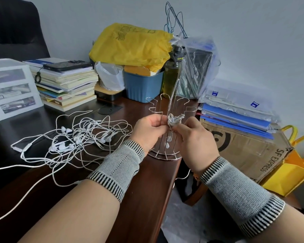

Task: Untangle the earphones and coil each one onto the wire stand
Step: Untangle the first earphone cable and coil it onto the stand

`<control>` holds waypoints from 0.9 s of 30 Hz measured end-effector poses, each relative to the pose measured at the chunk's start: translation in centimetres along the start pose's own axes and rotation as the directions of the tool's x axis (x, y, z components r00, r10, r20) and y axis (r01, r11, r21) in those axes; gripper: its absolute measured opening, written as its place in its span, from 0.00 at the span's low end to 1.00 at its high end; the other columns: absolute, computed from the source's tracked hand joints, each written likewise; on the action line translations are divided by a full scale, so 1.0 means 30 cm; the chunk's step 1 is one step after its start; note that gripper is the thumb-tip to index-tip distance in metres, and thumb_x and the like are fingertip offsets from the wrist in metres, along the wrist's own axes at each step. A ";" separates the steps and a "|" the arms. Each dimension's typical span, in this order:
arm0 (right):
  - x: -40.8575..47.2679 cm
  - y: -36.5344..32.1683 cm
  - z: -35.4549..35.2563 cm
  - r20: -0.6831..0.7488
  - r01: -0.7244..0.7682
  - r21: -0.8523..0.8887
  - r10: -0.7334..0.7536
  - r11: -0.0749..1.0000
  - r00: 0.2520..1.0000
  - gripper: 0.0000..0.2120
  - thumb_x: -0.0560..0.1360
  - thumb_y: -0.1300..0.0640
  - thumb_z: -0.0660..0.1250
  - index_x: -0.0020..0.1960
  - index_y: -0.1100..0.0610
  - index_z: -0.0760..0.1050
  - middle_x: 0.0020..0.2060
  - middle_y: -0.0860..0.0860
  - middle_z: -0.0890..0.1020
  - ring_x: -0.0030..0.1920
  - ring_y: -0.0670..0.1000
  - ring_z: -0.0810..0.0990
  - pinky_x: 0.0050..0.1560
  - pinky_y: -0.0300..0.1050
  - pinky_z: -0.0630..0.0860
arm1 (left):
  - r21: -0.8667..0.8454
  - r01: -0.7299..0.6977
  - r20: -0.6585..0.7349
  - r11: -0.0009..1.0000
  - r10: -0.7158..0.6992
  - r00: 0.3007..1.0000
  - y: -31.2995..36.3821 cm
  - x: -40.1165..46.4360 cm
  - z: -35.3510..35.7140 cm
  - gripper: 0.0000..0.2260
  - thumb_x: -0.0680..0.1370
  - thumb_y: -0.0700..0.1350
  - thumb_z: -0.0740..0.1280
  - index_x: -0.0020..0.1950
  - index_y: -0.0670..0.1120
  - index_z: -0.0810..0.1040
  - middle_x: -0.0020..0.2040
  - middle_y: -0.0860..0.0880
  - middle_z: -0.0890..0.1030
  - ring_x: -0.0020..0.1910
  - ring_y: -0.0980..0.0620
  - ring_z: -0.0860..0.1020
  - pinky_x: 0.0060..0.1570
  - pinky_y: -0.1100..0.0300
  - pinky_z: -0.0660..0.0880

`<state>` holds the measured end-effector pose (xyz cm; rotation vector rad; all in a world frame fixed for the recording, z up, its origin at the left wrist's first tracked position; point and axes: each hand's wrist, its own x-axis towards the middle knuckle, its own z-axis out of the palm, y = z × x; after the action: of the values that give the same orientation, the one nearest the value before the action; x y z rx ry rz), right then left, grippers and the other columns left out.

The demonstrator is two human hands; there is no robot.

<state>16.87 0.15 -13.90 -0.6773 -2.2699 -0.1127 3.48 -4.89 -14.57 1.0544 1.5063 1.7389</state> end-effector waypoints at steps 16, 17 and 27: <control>0.024 0.165 -0.088 0.261 -0.487 0.156 0.440 0.859 0.859 0.07 0.77 0.54 0.67 0.48 0.56 0.81 0.35 0.47 0.81 0.31 0.48 0.79 0.35 0.44 0.79 | 0.105 -0.007 -0.081 0.994 0.016 0.997 0.004 -0.001 0.012 0.07 0.73 0.41 0.74 0.50 0.44 0.83 0.28 0.60 0.77 0.24 0.64 0.72 0.29 0.74 0.66; 0.030 0.179 -0.105 0.258 -0.510 0.173 0.461 0.842 0.849 0.07 0.77 0.54 0.67 0.46 0.56 0.81 0.34 0.48 0.81 0.30 0.49 0.79 0.36 0.48 0.80 | 0.113 -0.009 -0.082 0.994 0.019 0.996 0.002 -0.001 0.013 0.06 0.73 0.42 0.74 0.49 0.45 0.84 0.27 0.61 0.77 0.24 0.64 0.72 0.29 0.74 0.66; 0.241 0.073 -0.168 0.126 -0.276 -0.021 0.277 0.961 0.953 0.07 0.75 0.54 0.68 0.40 0.56 0.79 0.35 0.52 0.80 0.36 0.51 0.78 0.40 0.44 0.77 | 0.096 -0.018 -0.087 0.995 0.027 0.996 -0.002 -0.001 0.015 0.02 0.73 0.42 0.74 0.44 0.46 0.83 0.27 0.60 0.78 0.24 0.64 0.72 0.28 0.74 0.66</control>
<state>17.04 3.79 -5.57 -1.0225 -2.2696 0.0648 3.89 -4.68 -14.63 1.0577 1.6522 1.7654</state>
